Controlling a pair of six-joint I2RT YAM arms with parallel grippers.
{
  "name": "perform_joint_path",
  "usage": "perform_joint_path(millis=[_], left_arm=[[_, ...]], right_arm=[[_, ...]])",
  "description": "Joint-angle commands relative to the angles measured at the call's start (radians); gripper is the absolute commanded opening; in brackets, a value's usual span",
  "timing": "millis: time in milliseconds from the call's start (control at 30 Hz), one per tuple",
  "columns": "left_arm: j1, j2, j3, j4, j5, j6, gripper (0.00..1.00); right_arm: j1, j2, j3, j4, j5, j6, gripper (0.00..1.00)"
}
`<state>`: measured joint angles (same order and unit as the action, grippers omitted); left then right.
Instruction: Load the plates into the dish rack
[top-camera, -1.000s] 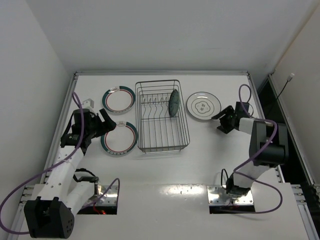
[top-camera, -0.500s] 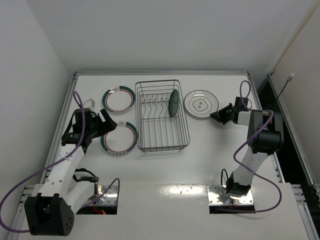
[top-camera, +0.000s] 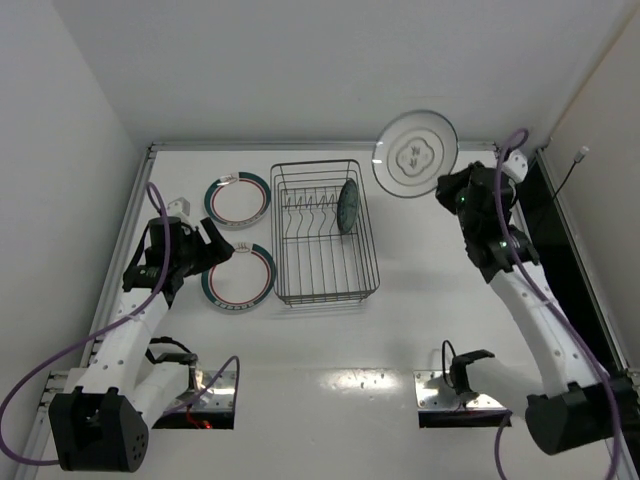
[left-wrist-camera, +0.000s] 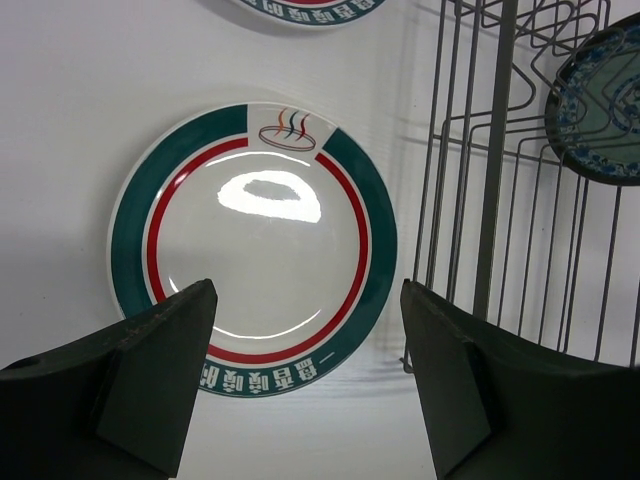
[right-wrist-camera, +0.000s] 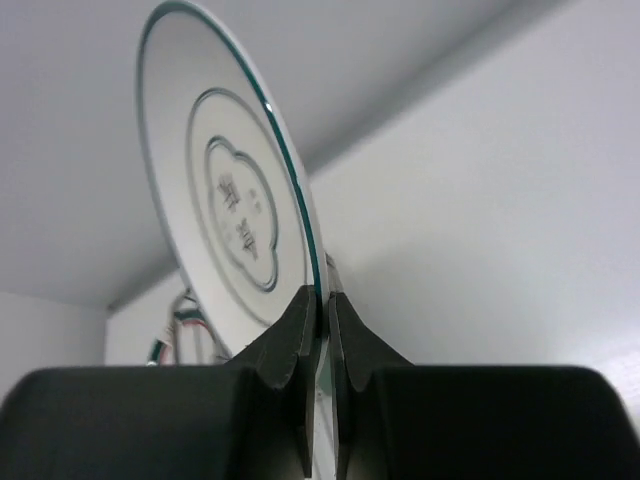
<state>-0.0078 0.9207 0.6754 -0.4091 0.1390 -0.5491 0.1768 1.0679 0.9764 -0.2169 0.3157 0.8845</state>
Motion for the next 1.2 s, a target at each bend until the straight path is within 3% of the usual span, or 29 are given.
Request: perform_joint_path(millis=[0,200,433,833,1000,1167], left_arm=[[-0.011,-0.019,-0.005,0.032,0.01,0.015,0.71],[-0.011,-0.019,-0.005,0.032,0.01,0.015,0.71],[-0.011,-0.019,-0.005,0.032,0.001,0.015,0.71],[-0.011,-0.019,-0.005,0.032,-0.009,0.015,0.71],[-0.011,-0.019,-0.005,0.023,-0.009,0.015,0.71],[-0.011,-0.019,-0.005,0.023,-0.009,0.015,0.71]], right_arm=[[0.157,0.021,0.129,-0.025,0.356,-0.132,0.0],[0.442,0.165,0.248,-0.027,0.614,-0.257,0.0],[0.618,0.408,0.428,-0.119,0.873,-0.337,0.0],[0.701,0.616,0.498,-0.056,1.04,-0.533,0.0],[0.701,0.675,0.509,0.103,1.018,-0.752,0.0],[0.691,0.698,0.472,0.266,0.965,-0.861,0.0]])
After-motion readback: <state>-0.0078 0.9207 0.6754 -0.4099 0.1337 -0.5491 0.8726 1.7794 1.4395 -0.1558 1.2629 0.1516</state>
